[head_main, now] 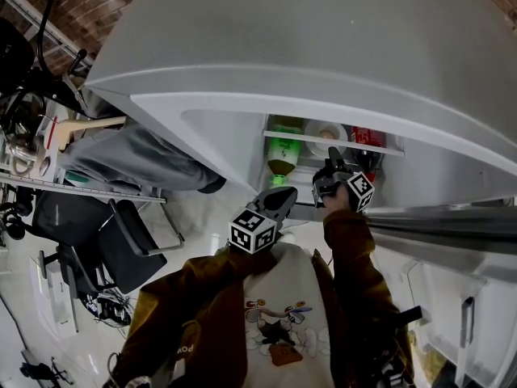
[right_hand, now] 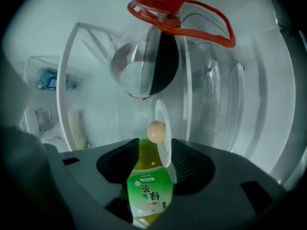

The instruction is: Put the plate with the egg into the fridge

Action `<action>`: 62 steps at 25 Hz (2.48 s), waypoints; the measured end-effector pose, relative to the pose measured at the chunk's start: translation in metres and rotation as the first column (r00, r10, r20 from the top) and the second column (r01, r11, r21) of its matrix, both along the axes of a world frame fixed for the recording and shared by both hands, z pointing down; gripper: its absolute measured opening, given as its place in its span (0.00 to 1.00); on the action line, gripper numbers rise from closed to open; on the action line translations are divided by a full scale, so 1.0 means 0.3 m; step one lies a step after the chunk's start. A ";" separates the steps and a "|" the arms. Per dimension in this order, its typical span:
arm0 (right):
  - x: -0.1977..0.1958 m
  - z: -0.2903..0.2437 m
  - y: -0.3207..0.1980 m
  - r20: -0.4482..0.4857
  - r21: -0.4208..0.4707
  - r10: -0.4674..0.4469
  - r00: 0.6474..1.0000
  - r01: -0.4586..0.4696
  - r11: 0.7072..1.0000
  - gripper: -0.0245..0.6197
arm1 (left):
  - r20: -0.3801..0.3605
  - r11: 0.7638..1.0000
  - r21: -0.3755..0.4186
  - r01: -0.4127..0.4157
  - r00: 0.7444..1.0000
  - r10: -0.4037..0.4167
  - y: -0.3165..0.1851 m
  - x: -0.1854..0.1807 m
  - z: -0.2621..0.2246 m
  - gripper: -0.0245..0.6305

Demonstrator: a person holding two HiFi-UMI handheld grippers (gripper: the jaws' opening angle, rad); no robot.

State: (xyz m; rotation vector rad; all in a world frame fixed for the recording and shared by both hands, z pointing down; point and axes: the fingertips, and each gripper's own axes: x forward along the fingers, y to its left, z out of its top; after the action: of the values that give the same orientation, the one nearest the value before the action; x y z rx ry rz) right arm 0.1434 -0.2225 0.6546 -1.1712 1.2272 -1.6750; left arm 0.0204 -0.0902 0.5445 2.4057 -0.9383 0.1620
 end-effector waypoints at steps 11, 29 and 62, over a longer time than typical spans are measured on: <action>-0.002 -0.024 0.000 -0.063 -0.050 -0.013 0.998 0.010 0.999 0.57 | -0.007 1.000 0.003 0.006 1.000 -0.006 0.017 -0.004 -0.002 0.05; 0.010 -0.053 -0.001 -0.133 -0.104 -0.007 0.991 -0.007 0.995 0.81 | -0.010 1.000 0.007 0.005 1.000 -0.005 0.025 0.001 -0.005 0.05; 0.016 -0.083 0.096 -0.112 -0.048 -0.016 0.994 0.011 0.999 0.94 | -0.019 1.000 0.000 0.005 1.000 -0.005 0.088 0.019 -0.004 0.05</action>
State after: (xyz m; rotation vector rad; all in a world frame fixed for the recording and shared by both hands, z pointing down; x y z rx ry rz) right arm 0.1484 -0.1938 0.6296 -1.3042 1.2722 -1.6759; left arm 0.0261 -0.0639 0.5433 2.4010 -0.9351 0.1373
